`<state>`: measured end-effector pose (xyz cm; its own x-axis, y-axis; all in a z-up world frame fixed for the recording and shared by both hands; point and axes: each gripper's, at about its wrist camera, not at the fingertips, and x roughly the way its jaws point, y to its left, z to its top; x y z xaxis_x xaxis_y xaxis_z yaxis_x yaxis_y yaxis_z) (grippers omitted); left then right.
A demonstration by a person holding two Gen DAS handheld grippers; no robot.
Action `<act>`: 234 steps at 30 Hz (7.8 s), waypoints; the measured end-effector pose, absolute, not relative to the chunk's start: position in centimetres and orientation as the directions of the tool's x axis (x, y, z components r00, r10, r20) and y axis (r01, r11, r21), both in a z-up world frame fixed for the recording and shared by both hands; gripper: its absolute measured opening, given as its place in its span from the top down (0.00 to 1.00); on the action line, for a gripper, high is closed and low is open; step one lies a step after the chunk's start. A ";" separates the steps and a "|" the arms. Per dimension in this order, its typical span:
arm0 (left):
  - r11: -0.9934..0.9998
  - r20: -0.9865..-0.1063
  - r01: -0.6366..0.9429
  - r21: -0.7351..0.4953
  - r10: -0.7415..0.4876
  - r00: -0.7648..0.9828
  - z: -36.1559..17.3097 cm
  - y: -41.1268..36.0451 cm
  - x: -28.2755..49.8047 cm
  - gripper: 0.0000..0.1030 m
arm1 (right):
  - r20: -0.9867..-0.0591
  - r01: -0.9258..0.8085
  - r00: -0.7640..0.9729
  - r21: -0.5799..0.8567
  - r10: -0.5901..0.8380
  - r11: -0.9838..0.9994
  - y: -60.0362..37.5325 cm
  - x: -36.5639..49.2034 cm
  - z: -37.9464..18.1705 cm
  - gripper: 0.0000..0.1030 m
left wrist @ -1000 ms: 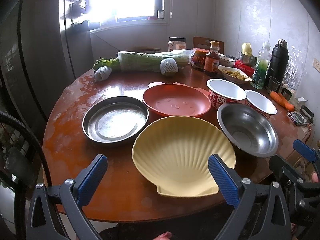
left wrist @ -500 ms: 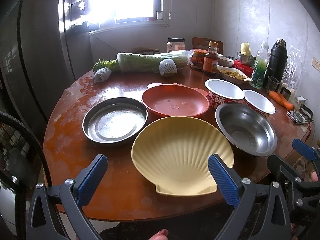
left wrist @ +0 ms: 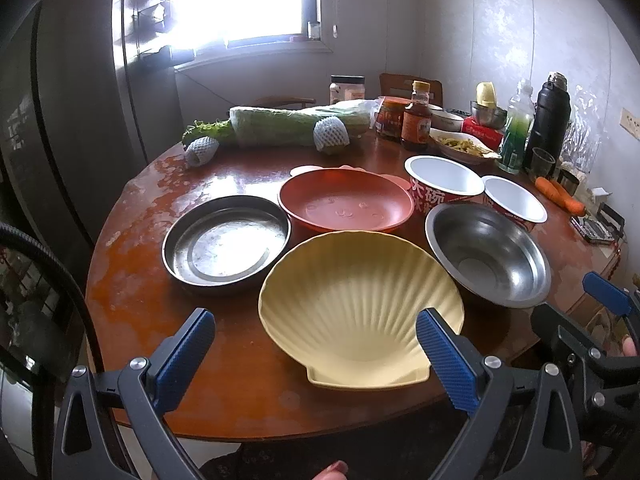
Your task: Organize plates and bowls
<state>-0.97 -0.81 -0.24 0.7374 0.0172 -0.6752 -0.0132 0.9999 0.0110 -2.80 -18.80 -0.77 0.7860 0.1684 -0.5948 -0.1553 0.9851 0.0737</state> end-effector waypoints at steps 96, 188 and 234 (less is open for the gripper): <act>0.992 -0.797 0.022 -0.124 -0.113 0.593 -4.2 5.4 4.4 0.38 | -0.758 -0.239 0.576 0.201 0.306 0.950 -12.8 1.1 -4.9 0.37; 0.988 -0.803 -0.143 -0.059 0.038 0.594 -4.1 11.9 0.3 0.59 | -0.768 -0.517 0.462 0.173 0.444 0.838 -2.1 3.0 -4.9 0.54; 0.984 -0.784 -0.172 -0.049 0.069 0.617 -1.5 16.5 10.6 0.55 | -0.749 -0.426 0.445 0.305 0.491 0.852 -0.2 13.1 -3.4 0.48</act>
<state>10.62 16.53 -1.52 0.6172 0.0688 -0.7838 -0.1718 0.9839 -0.0489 13.14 -0.23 -3.44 0.4449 0.4911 -0.7489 -0.4259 0.8516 0.3055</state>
